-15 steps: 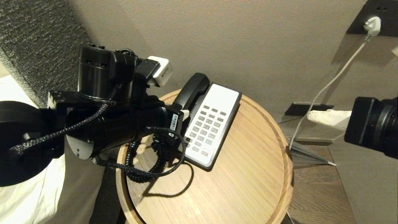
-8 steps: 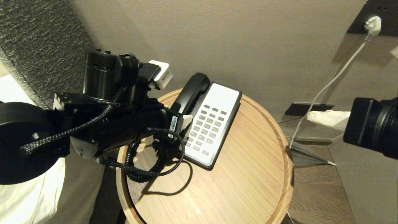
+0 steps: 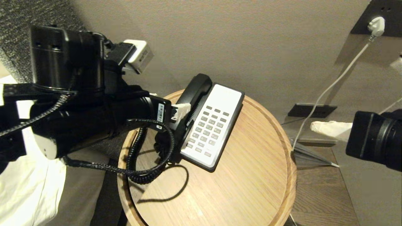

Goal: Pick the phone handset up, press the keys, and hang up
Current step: Put the handset back, then end the call using the dial pad

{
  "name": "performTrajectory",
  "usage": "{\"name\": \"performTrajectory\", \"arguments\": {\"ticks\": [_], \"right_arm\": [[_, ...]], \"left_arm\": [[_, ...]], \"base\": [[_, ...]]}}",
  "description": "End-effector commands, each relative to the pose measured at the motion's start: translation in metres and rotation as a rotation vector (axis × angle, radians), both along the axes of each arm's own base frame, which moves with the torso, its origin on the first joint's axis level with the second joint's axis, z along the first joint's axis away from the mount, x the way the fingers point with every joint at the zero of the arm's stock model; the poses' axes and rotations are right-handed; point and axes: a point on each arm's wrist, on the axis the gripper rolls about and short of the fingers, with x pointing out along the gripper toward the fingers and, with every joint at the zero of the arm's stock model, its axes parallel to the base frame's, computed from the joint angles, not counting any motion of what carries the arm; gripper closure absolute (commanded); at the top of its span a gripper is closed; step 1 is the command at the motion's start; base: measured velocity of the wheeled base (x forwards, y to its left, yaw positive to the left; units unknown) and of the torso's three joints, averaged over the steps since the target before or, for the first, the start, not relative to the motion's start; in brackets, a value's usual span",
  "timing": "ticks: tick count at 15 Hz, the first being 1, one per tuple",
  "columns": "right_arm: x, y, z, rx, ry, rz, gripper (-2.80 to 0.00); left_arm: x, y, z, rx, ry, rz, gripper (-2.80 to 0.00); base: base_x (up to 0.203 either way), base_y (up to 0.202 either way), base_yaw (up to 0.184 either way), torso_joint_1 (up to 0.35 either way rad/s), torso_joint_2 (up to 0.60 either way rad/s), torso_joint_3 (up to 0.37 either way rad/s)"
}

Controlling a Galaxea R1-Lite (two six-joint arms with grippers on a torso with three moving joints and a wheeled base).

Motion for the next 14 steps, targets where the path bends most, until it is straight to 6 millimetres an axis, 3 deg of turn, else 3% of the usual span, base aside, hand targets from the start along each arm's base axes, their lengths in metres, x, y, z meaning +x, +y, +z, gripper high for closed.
{"name": "performTrajectory", "arguments": {"ticks": [1,4,8,10,14], "right_arm": [[-0.002,-0.002,-0.004,-0.006,0.006,-0.003,0.0],[-0.004,-0.006,-0.01,-0.019,0.017,-0.005,0.0],[-0.004,-0.005,-0.01,-0.018,0.012,-0.005,0.0],[-0.004,-0.006,-0.008,-0.007,0.002,-0.006,0.0],[-0.008,-0.011,-0.005,0.009,-0.01,-0.008,0.0]], "left_arm": [[-0.02,0.018,0.01,-0.053,-0.03,0.007,0.0],[-0.037,0.042,0.011,-0.176,0.006,0.066,0.0],[-0.062,0.094,0.006,-0.341,0.018,0.281,0.0],[-0.083,0.117,-0.015,-0.357,0.029,0.377,0.0],[-0.128,0.155,-0.078,-0.36,0.037,0.648,0.0]], "base": [[0.0,0.0,0.0,0.0,0.0,0.0],[0.0,0.0,0.0,0.0,0.0,0.0],[0.0,0.0,0.0,0.0,0.0,0.0],[0.0,0.0,0.0,0.0,0.0,0.0],[0.0,0.0,0.0,0.0,0.0,0.0]]}}
